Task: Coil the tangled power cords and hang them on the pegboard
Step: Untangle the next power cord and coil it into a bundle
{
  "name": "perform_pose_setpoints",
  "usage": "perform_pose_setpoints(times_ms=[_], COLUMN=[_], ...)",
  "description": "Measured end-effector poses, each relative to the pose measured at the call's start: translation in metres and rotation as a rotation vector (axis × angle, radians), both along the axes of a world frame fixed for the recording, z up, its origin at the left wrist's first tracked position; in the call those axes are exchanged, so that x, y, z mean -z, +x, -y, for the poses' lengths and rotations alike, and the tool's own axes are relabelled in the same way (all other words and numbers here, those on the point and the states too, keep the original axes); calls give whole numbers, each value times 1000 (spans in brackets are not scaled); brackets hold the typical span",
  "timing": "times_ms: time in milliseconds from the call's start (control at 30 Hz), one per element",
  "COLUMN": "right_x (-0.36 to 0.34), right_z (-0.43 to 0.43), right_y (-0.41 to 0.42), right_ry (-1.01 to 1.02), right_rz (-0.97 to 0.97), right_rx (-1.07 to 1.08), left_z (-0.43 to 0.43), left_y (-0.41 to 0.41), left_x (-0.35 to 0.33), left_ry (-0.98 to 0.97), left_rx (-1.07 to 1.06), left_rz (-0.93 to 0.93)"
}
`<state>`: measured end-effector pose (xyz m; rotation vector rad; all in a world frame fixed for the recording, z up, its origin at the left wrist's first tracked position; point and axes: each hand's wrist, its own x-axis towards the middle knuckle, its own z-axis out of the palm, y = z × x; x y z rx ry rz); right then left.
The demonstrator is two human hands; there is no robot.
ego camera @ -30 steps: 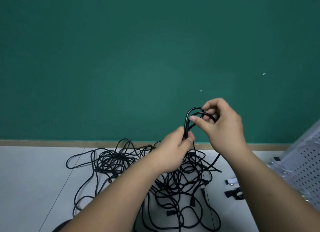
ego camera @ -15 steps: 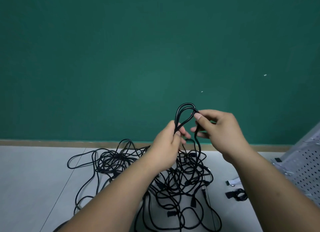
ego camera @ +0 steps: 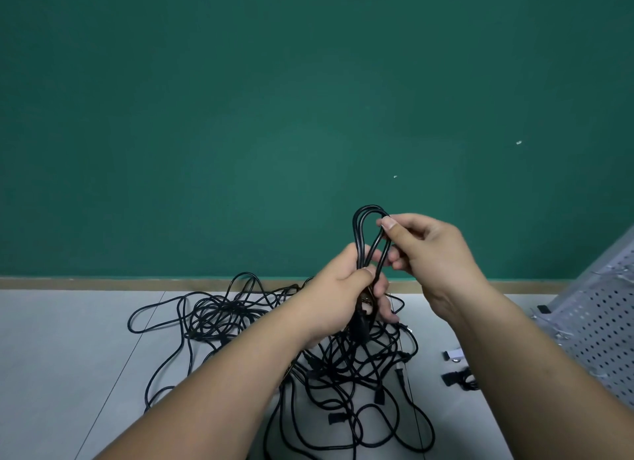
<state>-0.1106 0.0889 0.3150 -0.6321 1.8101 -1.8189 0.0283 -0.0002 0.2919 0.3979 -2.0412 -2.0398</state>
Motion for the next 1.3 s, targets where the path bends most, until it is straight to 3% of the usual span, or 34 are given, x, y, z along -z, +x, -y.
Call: perform_pose_setpoints(times_ms=[100, 233, 500, 667, 833, 1000, 1167, 1300], right_x=[-2, -3, -2, -6, -7, -4, 10, 24], right_z=[0, -1, -1, -2, 0, 0, -3, -6], right_y=[-3, -5, -9, -3, -3, -3, -3, 7], right_ry=[-39, -64, -20, 8, -18, -8, 256, 489], right_rz=[95, 176, 58, -243, -281, -254, -152, -234], right_rx=[-63, -126, -102, -139, -102, -70, -417, -709], left_z=[-4, -7, -13, -5, -14, -9, 6, 31], left_y=[-2, -3, -2, 4, 1, -2, -7, -6], left_x=[-3, -4, 2, -1, -3, -8, -12, -18], left_ry=[154, 78, 80, 36, 283, 241, 372, 441], left_rx=[11, 31, 28, 32, -11, -29, -292, -494], left_rz=[-3, 44, 63, 101, 65, 55, -145, -270])
